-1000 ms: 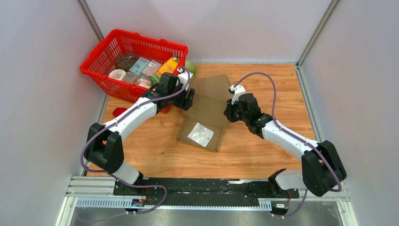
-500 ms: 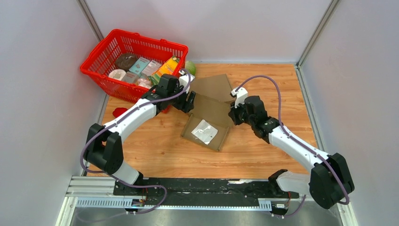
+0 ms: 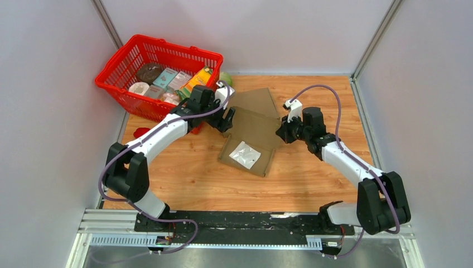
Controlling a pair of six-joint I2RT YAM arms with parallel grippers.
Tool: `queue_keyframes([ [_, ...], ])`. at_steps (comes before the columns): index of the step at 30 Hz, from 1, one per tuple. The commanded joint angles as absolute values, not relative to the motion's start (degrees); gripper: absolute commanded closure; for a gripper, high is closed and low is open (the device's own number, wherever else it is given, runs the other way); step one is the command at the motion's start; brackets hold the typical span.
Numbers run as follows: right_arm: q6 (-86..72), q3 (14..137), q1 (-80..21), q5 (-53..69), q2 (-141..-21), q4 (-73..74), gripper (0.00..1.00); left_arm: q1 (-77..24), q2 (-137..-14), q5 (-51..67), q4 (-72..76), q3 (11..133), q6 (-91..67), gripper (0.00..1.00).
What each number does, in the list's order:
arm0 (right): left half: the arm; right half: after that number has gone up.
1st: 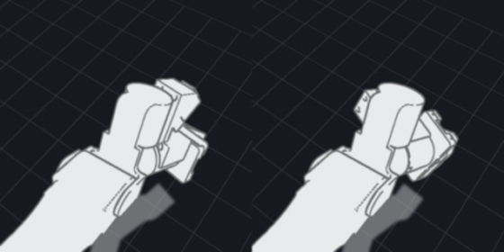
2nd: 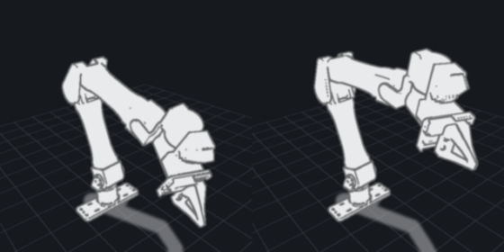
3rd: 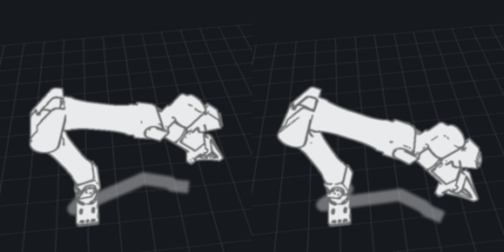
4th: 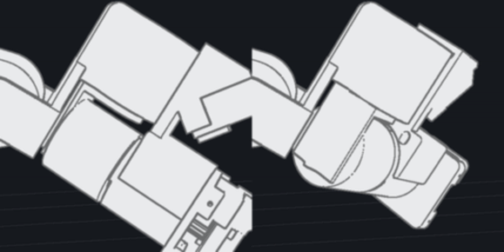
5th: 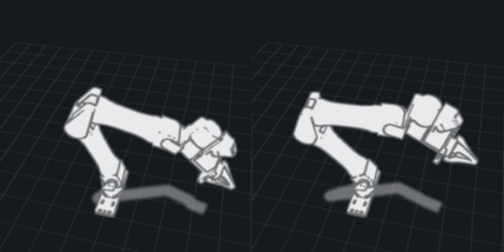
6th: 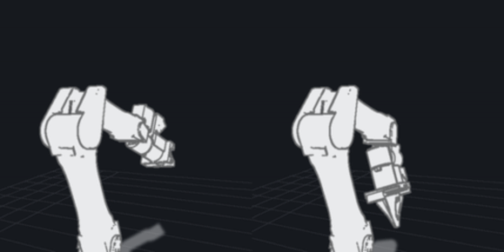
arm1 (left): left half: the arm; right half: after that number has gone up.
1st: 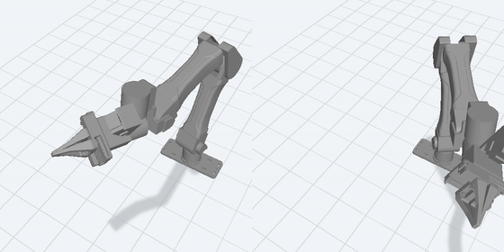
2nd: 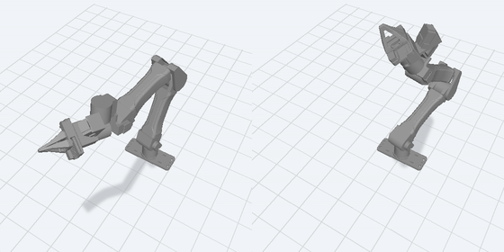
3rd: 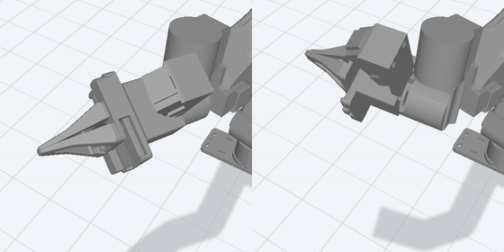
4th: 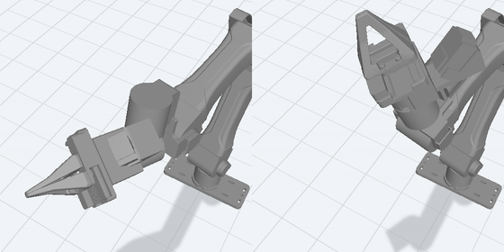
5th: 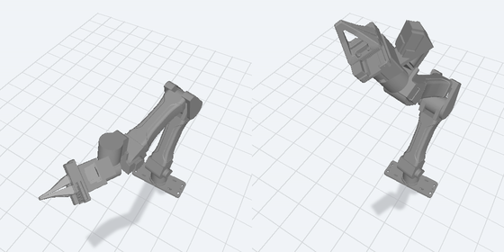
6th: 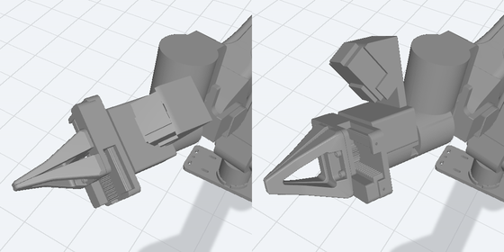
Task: Fold the paper box
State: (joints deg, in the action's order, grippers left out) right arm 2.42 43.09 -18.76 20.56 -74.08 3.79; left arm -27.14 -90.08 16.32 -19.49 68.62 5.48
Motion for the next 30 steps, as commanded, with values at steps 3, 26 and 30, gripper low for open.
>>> queue_keyframes([
  [3, 2.6, 46.5, -17.8, 28.1, -75.9, 1.7, 1.00, -26.6, -95.7, 20.5, -21.6, 78.8, 10.8, 0.20],
  [26, -5.4, 48.6, -20.8, 13.6, -74.2, 4.4, 1.00, -30.0, -94.6, 13.5, -15.5, 75.3, 5.2, 1.00],
  [30, -17.1, 49.4, -29.3, -12.4, -70.3, 7.4, 0.98, -33.1, -90.4, -2.4, -10.7, 70.9, -5.1, 1.00],
])
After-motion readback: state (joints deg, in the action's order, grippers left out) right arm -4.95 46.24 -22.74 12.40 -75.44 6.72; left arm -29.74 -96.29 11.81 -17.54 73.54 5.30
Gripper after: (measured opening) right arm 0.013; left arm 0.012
